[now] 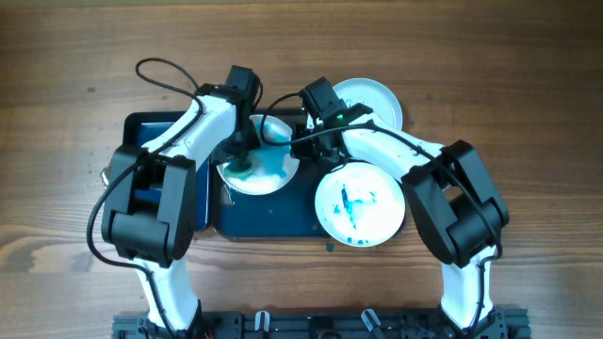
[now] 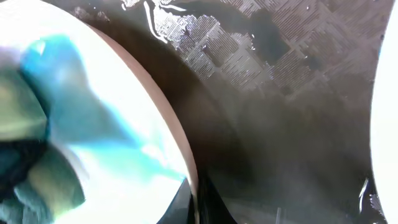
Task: Clean dirty plates on tray and stack at the side
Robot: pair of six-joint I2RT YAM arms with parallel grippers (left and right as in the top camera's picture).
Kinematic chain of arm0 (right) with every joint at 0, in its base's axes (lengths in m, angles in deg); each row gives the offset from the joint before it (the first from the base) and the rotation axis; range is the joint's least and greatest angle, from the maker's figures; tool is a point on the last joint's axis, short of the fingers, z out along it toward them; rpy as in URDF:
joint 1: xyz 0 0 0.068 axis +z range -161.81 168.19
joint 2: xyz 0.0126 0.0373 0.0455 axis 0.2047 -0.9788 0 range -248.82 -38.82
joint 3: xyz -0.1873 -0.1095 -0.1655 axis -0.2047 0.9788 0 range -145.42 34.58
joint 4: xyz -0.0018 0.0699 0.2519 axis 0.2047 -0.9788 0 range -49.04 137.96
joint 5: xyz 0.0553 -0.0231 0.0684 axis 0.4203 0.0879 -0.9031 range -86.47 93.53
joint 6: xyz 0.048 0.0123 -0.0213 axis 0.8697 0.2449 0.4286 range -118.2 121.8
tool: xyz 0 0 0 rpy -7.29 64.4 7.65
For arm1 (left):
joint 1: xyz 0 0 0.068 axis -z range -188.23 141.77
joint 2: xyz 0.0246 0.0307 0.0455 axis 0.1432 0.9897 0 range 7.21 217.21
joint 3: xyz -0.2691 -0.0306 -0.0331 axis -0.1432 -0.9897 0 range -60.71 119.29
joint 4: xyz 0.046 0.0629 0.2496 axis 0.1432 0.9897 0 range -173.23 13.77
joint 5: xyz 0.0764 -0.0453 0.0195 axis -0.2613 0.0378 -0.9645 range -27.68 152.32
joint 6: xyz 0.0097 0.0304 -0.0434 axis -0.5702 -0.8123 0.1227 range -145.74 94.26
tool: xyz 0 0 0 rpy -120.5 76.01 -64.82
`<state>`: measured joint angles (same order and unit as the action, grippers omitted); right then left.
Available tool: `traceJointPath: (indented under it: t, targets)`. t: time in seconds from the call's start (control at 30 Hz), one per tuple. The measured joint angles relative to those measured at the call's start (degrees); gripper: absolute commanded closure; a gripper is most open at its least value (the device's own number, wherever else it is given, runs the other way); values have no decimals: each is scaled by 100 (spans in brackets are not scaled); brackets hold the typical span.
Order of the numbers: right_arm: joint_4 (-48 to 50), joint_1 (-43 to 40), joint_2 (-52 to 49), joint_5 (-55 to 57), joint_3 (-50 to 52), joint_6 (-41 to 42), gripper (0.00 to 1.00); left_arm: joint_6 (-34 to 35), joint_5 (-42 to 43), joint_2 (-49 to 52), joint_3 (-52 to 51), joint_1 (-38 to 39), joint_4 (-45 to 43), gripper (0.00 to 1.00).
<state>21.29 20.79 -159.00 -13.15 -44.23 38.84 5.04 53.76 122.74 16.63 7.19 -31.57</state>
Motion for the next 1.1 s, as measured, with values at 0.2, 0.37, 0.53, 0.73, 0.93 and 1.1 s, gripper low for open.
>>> traceJointPath:
  t: [0.2,0.37,0.53,0.73,0.93,1.1]
  targets:
    - [-2,0,0,2,0,-107,96,-616,1261,0,-20,-199,575,96]
    - [-4,0,0,0,0,-109,96,-1346,2822,11,-151,-199,483,96]
    - [0,-2,0,0,0,-85,96,-1766,3552,70,-125,-188,48,96]
    - [-2,-2,0,0,0,-90,96,-1871,3342,92,1019,-511,348,96]
    - [-533,52,389,525,2,-136,96,-1679,2284,-321,1729,-1213,643,96]
    - [-981,345,1635,1963,0,-365,96,-1672,1967,-385,1746,-1237,645,96]
